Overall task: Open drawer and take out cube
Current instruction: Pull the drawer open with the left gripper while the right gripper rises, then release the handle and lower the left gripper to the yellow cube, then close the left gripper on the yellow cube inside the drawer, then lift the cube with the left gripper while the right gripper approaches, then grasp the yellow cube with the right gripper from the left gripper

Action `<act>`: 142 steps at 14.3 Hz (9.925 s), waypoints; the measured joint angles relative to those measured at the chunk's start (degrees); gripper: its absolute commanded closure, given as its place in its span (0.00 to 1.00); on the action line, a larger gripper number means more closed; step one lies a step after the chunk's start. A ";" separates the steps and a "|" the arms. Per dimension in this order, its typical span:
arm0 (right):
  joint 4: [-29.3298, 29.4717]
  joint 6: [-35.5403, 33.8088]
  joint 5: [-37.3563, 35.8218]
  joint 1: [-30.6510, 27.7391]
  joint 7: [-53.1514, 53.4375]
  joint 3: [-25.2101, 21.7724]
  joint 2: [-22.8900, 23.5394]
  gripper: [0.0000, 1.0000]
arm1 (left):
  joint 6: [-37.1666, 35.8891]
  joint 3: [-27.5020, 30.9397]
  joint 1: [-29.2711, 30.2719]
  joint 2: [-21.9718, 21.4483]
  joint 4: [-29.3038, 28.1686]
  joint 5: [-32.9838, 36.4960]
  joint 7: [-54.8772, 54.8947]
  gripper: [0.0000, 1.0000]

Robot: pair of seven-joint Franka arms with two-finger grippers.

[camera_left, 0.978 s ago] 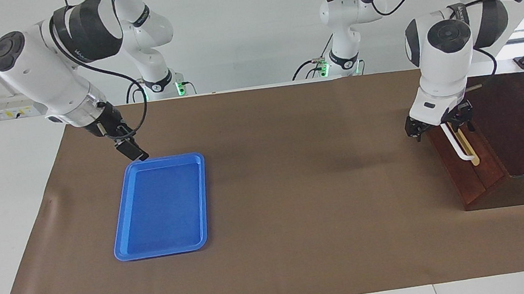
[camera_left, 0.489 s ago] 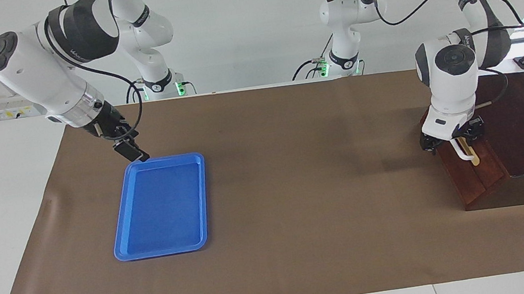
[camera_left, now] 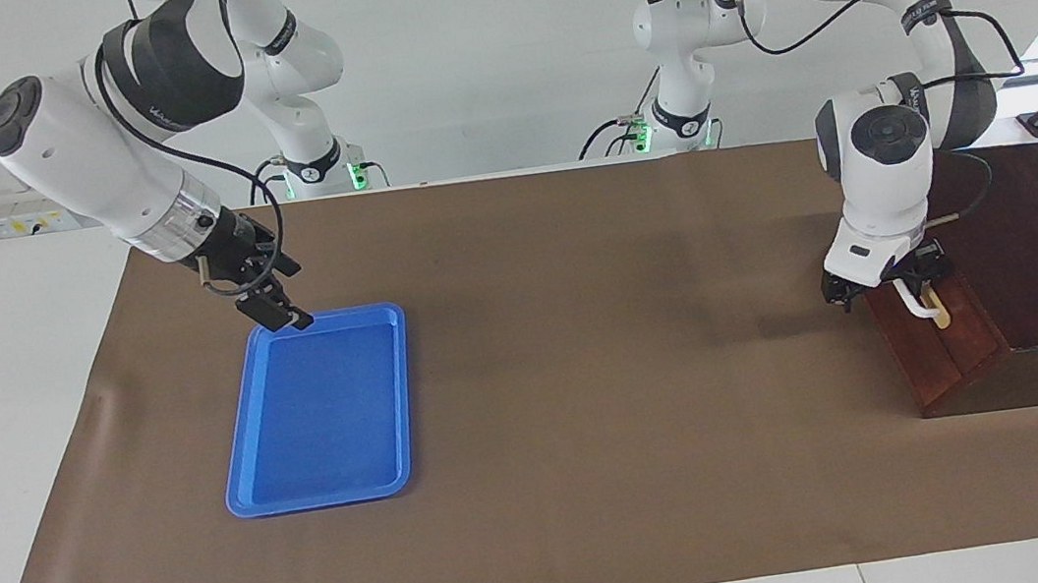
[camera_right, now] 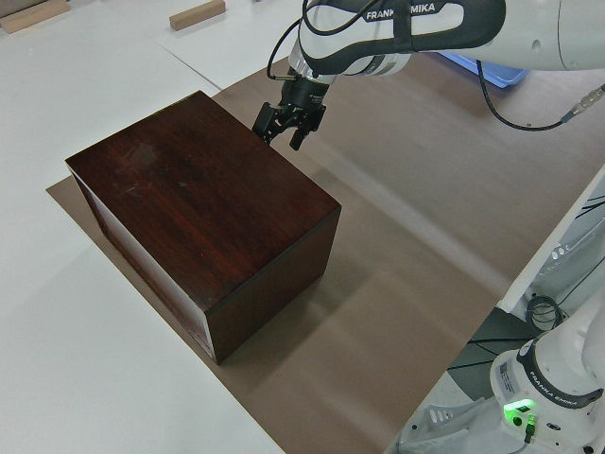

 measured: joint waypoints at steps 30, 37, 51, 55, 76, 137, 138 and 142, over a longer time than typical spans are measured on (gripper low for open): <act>4.30 9.64 6.96 13.65 16.37 0.18 10.99 0.05 | -14.47 -13.06 -2.38 2.12 11.75 -10.70 -12.86 0.00; 4.21 10.26 6.96 13.94 16.37 0.15 11.16 0.04 | -27.66 -7.80 -2.30 3.04 25.41 -18.02 -29.79 0.00; 4.14 10.26 6.96 13.94 16.37 0.15 11.16 0.04 | -22.23 8.20 -2.21 2.67 19.53 -20.90 -60.15 0.00; 4.02 10.26 6.96 13.94 16.36 0.15 11.17 0.04 | -18.84 9.22 -2.22 1.15 14.12 -20.93 -61.43 0.00; 3.44 10.26 6.95 13.94 15.04 0.14 11.20 0.04 | -13.79 10.06 -2.30 -1.28 5.99 -20.95 -71.86 0.14; 31.85 -1.28 2.44 24.01 24.73 -0.62 25.66 0.08 | -24.40 -26.11 -9.78 8.76 32.11 -13.48 -140.73 1.00; 32.42 -1.42 2.48 23.96 24.73 -0.62 25.65 0.08 | -24.40 -26.18 -9.78 8.81 32.11 -13.48 -140.73 1.00; 33.74 -1.40 4.77 22.56 24.73 -0.59 25.60 0.08 | -24.40 -26.63 -9.79 8.92 32.10 -13.48 -140.74 1.00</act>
